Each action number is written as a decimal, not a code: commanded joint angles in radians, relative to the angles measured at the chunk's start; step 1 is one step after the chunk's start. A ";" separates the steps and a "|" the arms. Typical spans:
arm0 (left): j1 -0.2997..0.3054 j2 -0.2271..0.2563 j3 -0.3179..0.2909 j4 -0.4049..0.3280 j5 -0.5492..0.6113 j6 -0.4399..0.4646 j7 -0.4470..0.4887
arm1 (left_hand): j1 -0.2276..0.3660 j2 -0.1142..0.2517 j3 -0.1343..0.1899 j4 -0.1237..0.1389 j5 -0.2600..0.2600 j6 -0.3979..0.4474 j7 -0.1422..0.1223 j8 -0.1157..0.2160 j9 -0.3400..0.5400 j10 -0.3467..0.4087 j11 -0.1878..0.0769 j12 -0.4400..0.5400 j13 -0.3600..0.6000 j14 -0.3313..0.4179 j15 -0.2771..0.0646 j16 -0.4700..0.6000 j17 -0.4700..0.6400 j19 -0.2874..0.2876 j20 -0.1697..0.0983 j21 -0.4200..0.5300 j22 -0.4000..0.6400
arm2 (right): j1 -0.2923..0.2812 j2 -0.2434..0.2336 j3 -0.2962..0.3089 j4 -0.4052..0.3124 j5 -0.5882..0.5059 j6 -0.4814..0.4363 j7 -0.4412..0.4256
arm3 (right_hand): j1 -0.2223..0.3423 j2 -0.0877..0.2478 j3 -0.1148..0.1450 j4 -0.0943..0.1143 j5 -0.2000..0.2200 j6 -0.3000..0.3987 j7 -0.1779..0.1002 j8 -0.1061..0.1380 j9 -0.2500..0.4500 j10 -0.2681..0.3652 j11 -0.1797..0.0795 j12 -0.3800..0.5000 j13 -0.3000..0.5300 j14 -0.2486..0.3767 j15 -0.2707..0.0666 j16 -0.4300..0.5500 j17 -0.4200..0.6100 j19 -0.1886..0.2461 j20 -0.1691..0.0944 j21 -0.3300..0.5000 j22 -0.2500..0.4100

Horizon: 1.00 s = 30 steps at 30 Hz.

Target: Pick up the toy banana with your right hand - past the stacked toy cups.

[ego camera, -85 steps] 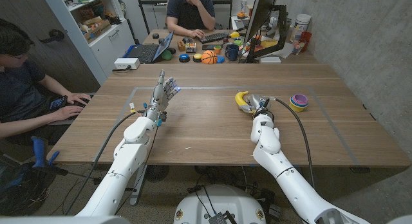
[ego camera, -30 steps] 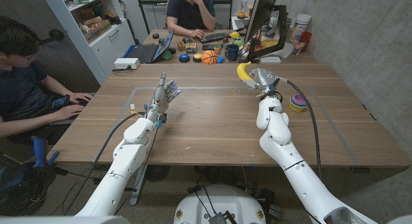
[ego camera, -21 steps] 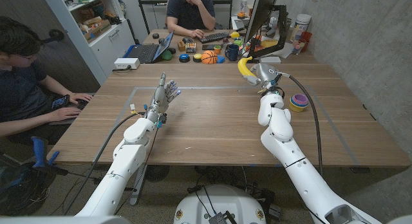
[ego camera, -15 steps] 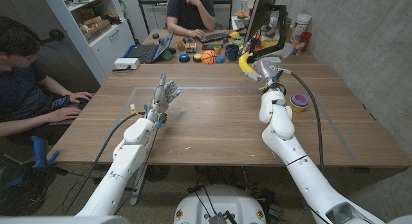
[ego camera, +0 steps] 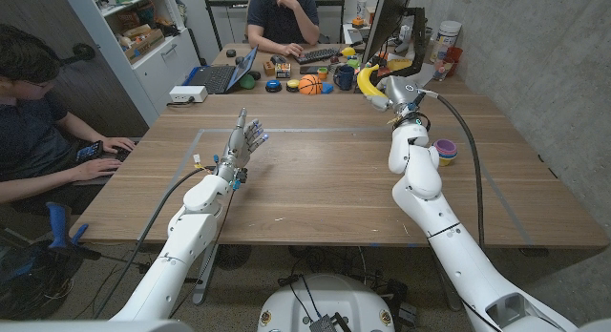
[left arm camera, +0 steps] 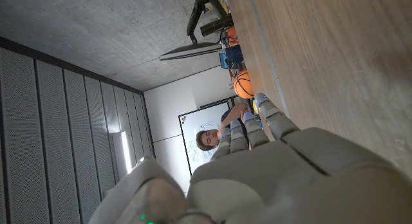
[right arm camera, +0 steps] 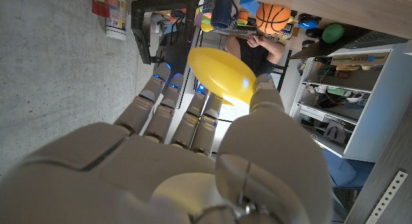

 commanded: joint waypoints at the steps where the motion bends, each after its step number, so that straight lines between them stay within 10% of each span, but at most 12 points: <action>1: 0.003 0.002 0.000 -0.007 0.000 0.000 0.001 | 0.001 0.009 -0.002 -0.004 0.000 0.004 -0.003 -0.001 0.005 0.001 -0.005 -0.001 0.000 0.001 -0.005 -0.004 0.005 0.006 0.003 -0.001 0.005 | 0.003 0.000 0.001 -0.014 -0.013 -0.007 0.010 | 0.067 0.072 0.008 -0.002 0.005 0.106 -0.107 0.002 0.006 0.002 -0.003 -0.004 -0.001 0.008 -0.160 -0.002 0.002 -0.006 -0.003 -0.001 0.002; 30: 0.007 0.008 -0.001 -0.023 0.006 0.013 0.008 | 0.005 0.014 -0.005 -0.007 -0.004 0.004 -0.004 -0.002 0.005 0.000 -0.004 -0.001 0.000 0.001 -0.006 -0.004 0.005 0.005 0.004 -0.002 0.005 | 0.005 0.011 -0.001 -0.025 -0.024 -0.016 0.008 | 0.072 0.072 0.009 -0.002 0.005 0.105 -0.107 0.000 0.006 0.004 -0.004 -0.006 -0.001 0.009 -0.159 -0.003 0.002 -0.006 -0.005 -0.002 0.002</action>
